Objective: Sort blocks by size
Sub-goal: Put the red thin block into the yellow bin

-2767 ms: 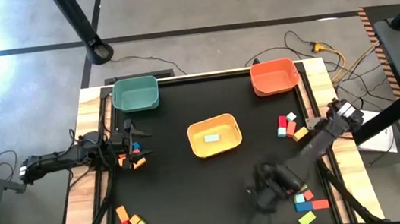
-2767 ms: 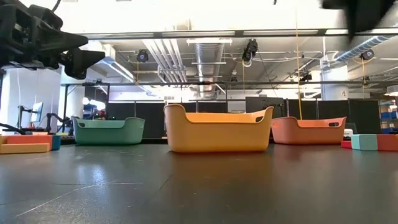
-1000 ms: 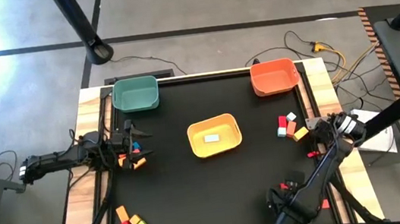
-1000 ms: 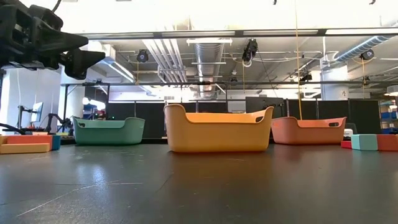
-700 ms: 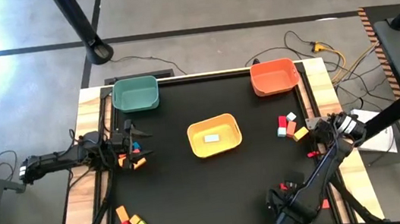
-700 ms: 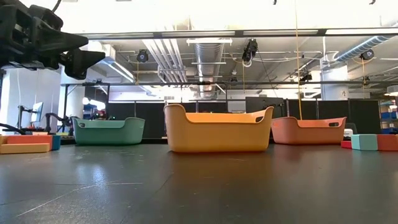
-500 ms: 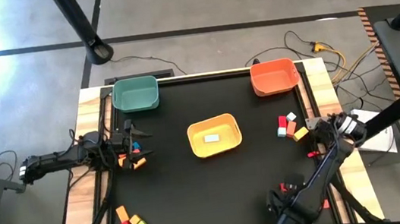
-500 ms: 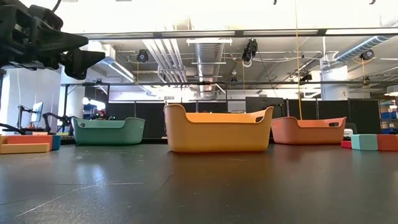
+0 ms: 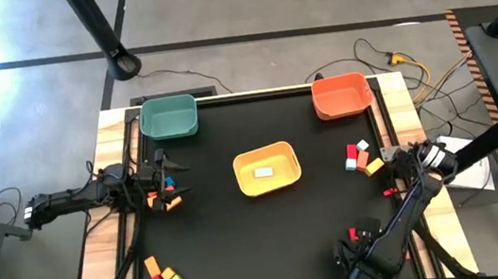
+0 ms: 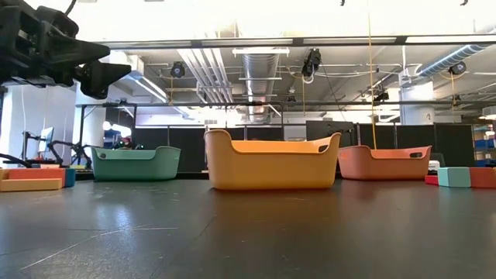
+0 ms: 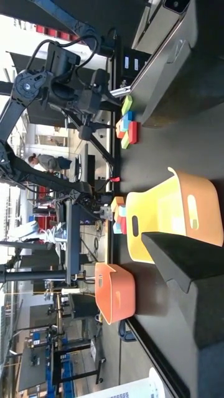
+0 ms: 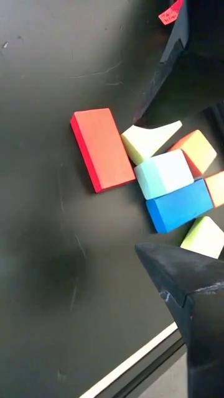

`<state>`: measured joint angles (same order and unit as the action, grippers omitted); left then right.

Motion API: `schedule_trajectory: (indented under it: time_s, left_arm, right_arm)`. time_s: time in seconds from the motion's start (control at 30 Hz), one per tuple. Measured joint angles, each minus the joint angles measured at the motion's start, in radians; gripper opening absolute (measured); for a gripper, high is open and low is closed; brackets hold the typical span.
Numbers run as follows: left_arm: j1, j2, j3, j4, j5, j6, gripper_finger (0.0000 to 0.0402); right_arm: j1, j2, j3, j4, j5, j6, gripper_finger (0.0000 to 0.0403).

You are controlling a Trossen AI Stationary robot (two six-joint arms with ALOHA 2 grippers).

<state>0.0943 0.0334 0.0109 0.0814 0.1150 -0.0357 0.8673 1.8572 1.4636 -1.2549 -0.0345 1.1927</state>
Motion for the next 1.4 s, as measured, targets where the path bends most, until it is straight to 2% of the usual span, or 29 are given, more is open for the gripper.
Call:
schedule_trajectory:
  time_s: [0.53, 1.4]
  left_arm:
    - [0.000, 0.000, 0.000, 0.000, 0.000, 0.000, 0.0274]
    - [0.000, 0.000, 0.000, 0.000, 0.000, 0.000, 0.0274]
  right_arm:
    - [-0.063, 0.000, -0.007, 0.005, 0.010, -0.068, 0.0291]
    - [-0.068, 0.000, -0.012, 0.011, 0.035, -0.076, 0.0290]
